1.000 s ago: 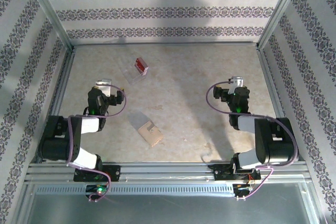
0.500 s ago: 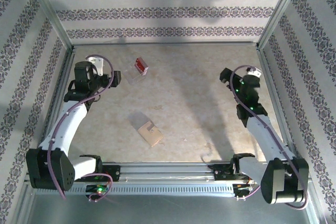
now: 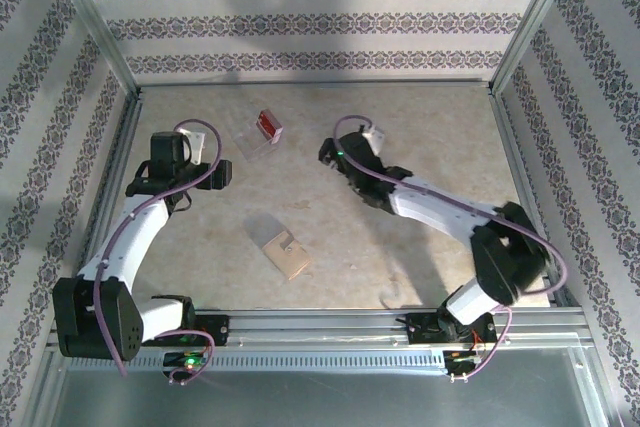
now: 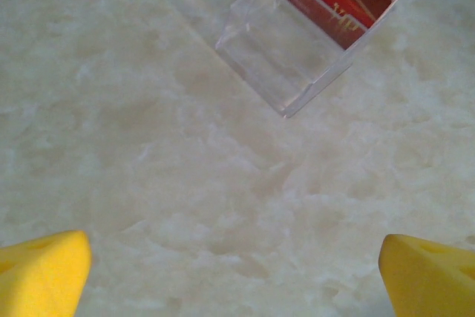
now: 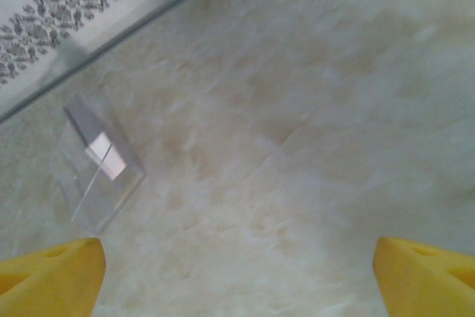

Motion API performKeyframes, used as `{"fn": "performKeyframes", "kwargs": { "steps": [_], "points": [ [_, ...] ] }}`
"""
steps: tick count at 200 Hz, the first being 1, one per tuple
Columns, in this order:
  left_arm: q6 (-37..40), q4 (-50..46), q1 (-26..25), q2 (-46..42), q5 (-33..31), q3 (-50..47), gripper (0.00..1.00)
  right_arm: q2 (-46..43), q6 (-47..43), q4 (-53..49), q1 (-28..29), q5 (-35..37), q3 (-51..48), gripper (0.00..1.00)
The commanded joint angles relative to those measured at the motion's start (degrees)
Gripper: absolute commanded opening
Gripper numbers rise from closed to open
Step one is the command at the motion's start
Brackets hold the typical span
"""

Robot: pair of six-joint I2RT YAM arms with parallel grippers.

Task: Put the credit cards into the card holder

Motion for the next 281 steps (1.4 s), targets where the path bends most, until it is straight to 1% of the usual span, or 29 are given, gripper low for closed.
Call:
{"fn": "performKeyframes", "kwargs": {
  "steps": [1,33,54,87,102,119,161,219,257,281],
  "points": [
    [0.8,1.9,1.0,0.3,-2.2,-0.7,0.99,5.4,8.8,-1.5,2.5,3.3,5.9,0.86],
    [1.1,1.9,1.0,0.3,-3.2,-0.8,0.99,15.0,12.2,-2.2,6.2,2.7,15.4,0.83],
    [0.9,2.0,1.0,0.5,-3.4,-0.8,0.99,21.9,12.8,-3.4,7.4,0.9,22.5,0.81],
    [0.4,2.5,0.9,0.2,-2.6,-1.3,0.99,30.9,14.9,-5.2,7.5,-1.8,31.7,0.77],
    [0.7,2.6,0.9,0.1,-2.4,-1.5,0.99,34.5,14.4,-5.6,7.7,-3.6,36.3,0.75],
    [0.7,2.0,0.9,0.3,-2.9,-0.9,0.99,38.1,13.3,-6.2,7.8,-5.8,41.6,0.75],
    [0.4,2.4,0.9,0.2,-2.2,-1.3,0.99,45.8,14.8,-9.1,7.5,-7.6,51.0,0.75],
    [0.2,2.8,1.0,0.1,-2.5,-1.7,0.99,52.5,14.1,-11.8,6.9,-9.1,59.7,0.68],
    [0.1,3.3,0.9,0.0,-1.7,-2.1,0.99,54.2,15.0,-12.3,5.8,-8.3,61.1,0.63],
    [-0.1,3.2,0.9,-0.1,-1.7,-2.1,0.99,54.5,15.9,-11.8,5.3,-8.2,60.3,0.62]
  ]
}}
